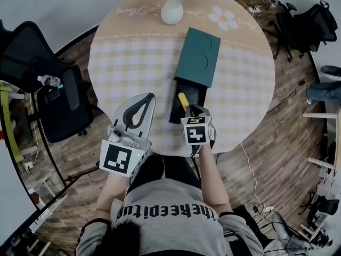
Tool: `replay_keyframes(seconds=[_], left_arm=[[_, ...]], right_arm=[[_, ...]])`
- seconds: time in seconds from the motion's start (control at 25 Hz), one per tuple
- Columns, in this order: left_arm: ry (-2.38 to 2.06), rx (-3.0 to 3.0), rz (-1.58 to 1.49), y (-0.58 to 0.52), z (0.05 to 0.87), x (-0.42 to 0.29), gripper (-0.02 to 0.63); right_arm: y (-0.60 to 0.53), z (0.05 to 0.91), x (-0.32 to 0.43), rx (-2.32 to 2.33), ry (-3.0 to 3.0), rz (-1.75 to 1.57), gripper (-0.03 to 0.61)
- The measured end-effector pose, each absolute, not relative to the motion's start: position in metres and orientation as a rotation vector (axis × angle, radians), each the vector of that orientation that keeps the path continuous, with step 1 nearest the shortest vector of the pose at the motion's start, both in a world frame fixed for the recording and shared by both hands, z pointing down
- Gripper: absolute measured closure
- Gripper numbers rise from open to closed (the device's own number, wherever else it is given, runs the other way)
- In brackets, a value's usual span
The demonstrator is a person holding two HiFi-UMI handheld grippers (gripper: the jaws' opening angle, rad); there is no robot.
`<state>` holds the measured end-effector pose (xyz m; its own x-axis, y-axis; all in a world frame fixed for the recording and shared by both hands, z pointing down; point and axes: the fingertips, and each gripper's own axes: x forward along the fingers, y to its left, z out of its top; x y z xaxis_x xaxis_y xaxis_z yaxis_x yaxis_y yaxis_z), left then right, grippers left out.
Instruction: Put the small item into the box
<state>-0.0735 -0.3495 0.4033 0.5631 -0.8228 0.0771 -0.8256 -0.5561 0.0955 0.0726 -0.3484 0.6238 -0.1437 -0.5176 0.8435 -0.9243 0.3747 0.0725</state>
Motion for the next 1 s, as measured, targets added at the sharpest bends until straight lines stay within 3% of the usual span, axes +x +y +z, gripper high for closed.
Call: replay_keyframes(seconds=[0.32,0.56,1.0], left_arm=[[-1.376,2.774,-0.008,-0.339,0.383,-0.038,0.597],[-1.321,2.803,-0.027,-0.320,0.375,-0.056,0.597],[-1.231,2.887,-0.056,-0.289,0.356,-0.037,0.597]], right_arm=[[-0.345,0.573,0.094,1.379,-1.988,0.653,0.572],[-0.331,0.528,0.062,1.441,-2.148,0.571,0.572],[-0.300,0.454,0.070,1.589,-2.325,0.467,0.572]])
